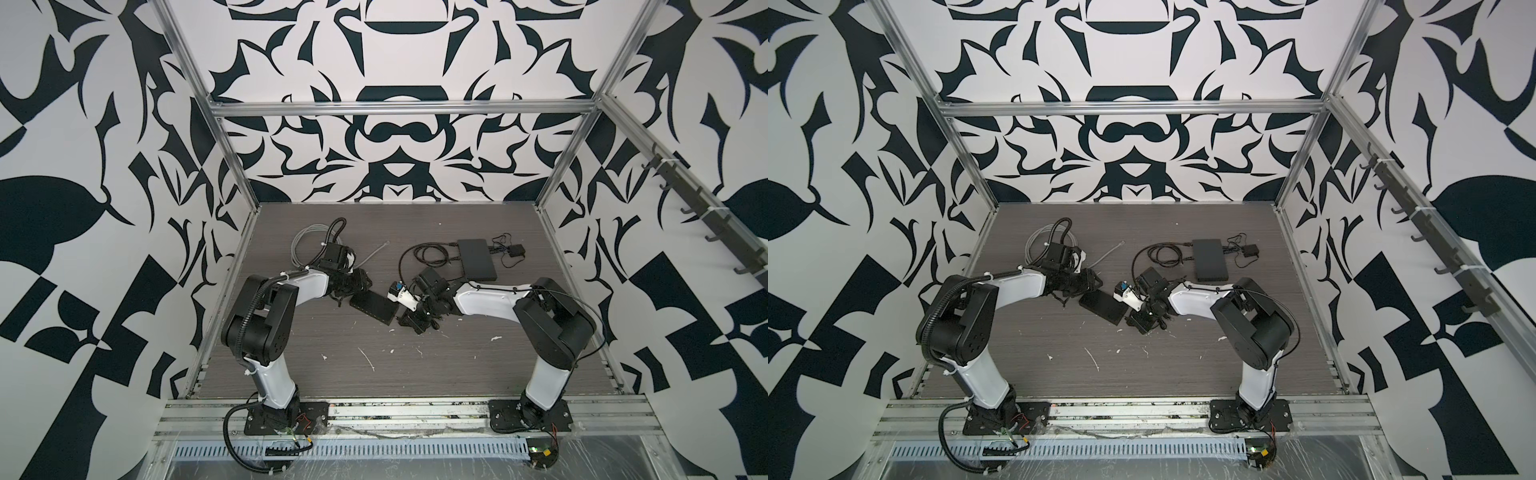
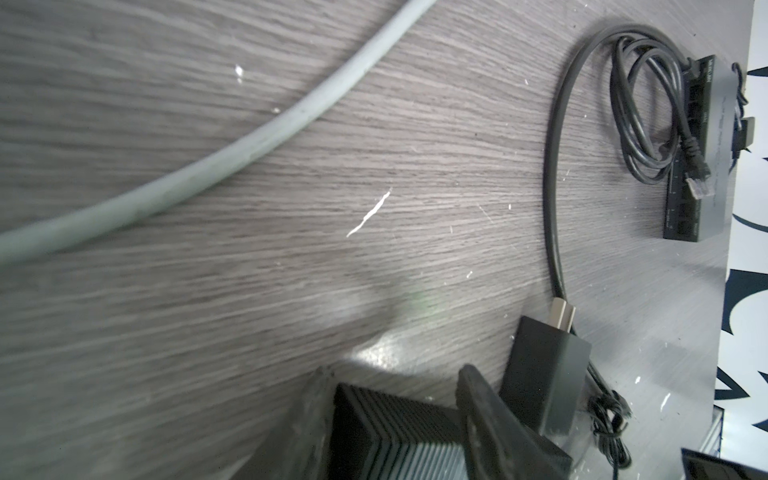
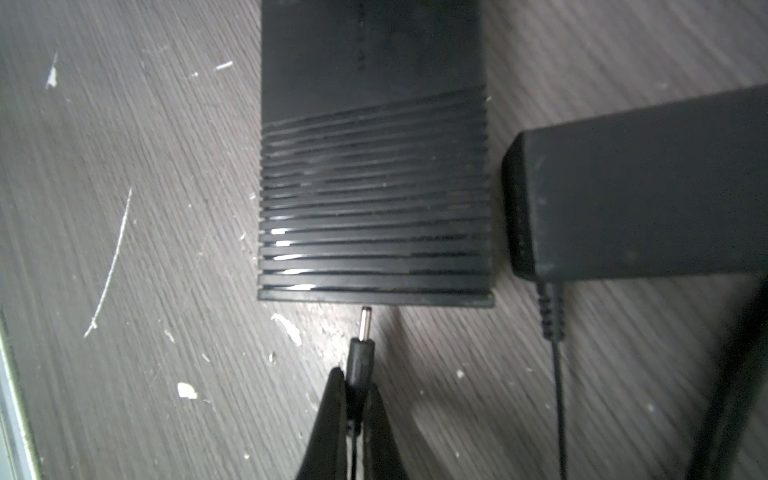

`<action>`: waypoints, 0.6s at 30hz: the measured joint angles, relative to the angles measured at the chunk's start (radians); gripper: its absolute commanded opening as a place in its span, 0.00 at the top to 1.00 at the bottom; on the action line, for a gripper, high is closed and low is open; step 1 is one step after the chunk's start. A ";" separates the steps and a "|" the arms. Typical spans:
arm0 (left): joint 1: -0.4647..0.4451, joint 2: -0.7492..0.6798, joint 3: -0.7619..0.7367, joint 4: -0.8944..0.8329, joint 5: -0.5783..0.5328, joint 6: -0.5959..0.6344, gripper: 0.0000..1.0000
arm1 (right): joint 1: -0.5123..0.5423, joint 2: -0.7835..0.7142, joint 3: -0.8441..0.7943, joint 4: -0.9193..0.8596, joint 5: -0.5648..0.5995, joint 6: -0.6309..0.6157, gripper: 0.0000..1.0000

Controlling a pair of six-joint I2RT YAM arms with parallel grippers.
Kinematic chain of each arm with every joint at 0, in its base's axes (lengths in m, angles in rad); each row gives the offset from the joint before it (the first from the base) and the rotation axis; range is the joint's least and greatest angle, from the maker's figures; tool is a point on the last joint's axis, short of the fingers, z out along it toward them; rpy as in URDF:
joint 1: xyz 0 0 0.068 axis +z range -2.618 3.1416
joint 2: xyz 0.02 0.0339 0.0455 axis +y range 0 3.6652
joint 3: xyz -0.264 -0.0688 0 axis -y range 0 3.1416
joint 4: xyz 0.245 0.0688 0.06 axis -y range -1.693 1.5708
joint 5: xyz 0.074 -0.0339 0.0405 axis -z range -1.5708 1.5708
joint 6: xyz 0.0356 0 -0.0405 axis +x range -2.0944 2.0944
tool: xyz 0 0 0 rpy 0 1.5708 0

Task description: Insert the plug into the switch port

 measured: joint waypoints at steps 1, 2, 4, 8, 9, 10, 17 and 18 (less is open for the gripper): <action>0.000 0.000 0.000 0.000 0.000 0.000 0.48 | 0.000 0.000 0.000 0.001 -0.001 -0.003 0.99; 0.000 0.000 0.000 0.000 0.001 0.000 0.48 | 0.000 0.001 0.000 0.003 -0.003 -0.003 0.99; 0.000 0.000 0.000 0.000 0.001 0.000 0.48 | 0.000 0.004 0.000 0.010 -0.009 -0.006 0.99; 0.000 0.000 -0.001 0.000 0.001 0.000 0.48 | 0.000 0.009 0.000 0.020 -0.022 -0.011 0.99; 0.000 0.000 -0.001 0.001 0.001 0.000 0.48 | 0.000 0.010 -0.001 0.023 -0.026 -0.012 0.99; 0.000 0.000 -0.001 0.001 0.001 0.000 0.48 | 0.000 0.010 -0.001 0.024 -0.029 -0.014 1.00; 0.001 0.000 -0.001 0.002 0.001 -0.003 0.49 | 0.000 0.017 -0.001 0.031 -0.046 -0.019 1.00; 0.001 0.000 -0.001 0.003 0.001 -0.004 0.49 | 0.000 0.019 -0.001 0.033 -0.051 -0.021 1.00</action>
